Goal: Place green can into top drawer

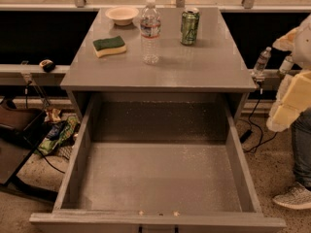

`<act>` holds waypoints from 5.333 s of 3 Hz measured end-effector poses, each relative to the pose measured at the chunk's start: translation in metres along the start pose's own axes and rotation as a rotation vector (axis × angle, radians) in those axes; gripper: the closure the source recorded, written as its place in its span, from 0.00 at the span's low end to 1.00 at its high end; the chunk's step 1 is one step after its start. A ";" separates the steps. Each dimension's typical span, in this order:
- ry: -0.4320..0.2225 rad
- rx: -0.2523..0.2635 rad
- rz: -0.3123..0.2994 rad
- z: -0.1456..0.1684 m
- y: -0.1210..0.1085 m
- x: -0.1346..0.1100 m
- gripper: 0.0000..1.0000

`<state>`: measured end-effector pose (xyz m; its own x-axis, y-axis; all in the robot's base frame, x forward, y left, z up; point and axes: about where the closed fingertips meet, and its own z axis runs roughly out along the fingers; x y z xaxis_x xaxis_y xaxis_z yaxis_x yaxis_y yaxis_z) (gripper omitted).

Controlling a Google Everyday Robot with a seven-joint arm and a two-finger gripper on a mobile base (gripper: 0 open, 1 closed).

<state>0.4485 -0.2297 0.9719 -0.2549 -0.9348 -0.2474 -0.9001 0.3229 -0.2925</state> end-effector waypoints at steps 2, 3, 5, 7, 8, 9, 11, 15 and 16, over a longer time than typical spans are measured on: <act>-0.318 0.174 0.207 0.071 -0.084 0.059 0.00; -0.495 0.294 0.266 0.092 -0.158 0.052 0.00; -0.822 0.347 0.310 0.137 -0.270 -0.005 0.00; -0.839 0.384 0.310 0.121 -0.283 -0.002 0.00; -0.882 0.393 0.342 0.127 -0.309 -0.024 0.00; -0.982 0.384 0.409 0.153 -0.341 -0.075 0.00; -1.149 0.276 0.525 0.205 -0.370 -0.149 0.00; -1.142 0.188 0.570 0.251 -0.366 -0.183 0.66; -1.142 0.188 0.570 0.250 -0.366 -0.183 0.89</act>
Offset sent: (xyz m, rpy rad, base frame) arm 0.1656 -0.1225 -0.0387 0.4807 -0.5865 -0.2607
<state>0.9131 -0.1393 0.8930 -0.0555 -0.0341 -0.9979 -0.6776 0.7353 0.0126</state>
